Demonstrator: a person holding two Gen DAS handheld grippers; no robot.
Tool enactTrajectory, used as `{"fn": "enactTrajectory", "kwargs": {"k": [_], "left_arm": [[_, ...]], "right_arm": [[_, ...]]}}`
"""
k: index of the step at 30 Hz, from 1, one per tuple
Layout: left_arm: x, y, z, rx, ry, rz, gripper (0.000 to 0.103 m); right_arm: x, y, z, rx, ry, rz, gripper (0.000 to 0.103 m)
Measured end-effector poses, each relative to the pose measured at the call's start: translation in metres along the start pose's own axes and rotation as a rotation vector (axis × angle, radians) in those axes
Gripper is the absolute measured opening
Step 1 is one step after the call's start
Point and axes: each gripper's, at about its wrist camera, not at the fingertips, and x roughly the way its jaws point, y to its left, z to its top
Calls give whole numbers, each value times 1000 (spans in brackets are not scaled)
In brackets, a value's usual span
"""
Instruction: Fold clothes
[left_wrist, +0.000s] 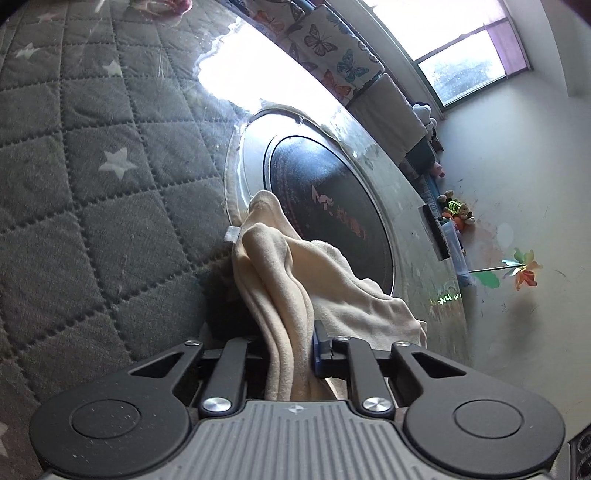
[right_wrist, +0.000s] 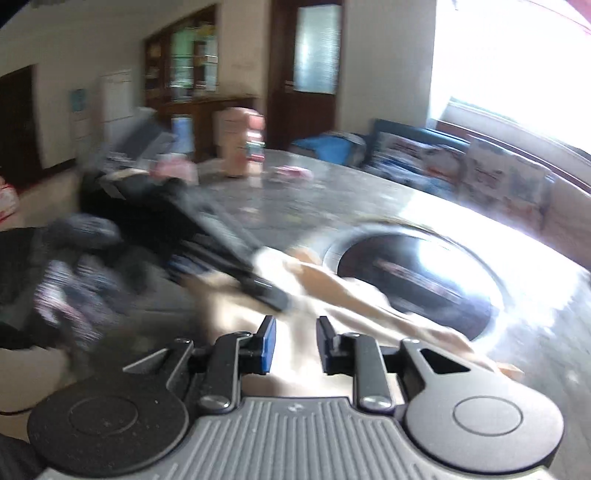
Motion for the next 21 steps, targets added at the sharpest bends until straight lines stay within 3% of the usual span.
{"fn": "enactTrajectory", "kwargs": {"k": [8,12,19,21], "left_arm": [[2,-3,-1,14,-5,14,17],[4,-6,0,29,-8,26,17],[5,-12,-1,73,-15,52,17],[5,-14,-1,88,-18,60,17]], "right_arm": [[5,-81,-38,247,58,-260,40],[8,-106,-52,348,49,-277,55],[7,-123,-65,499,36,-194,52],[8,-124,-63,530,29,-166,33]]}}
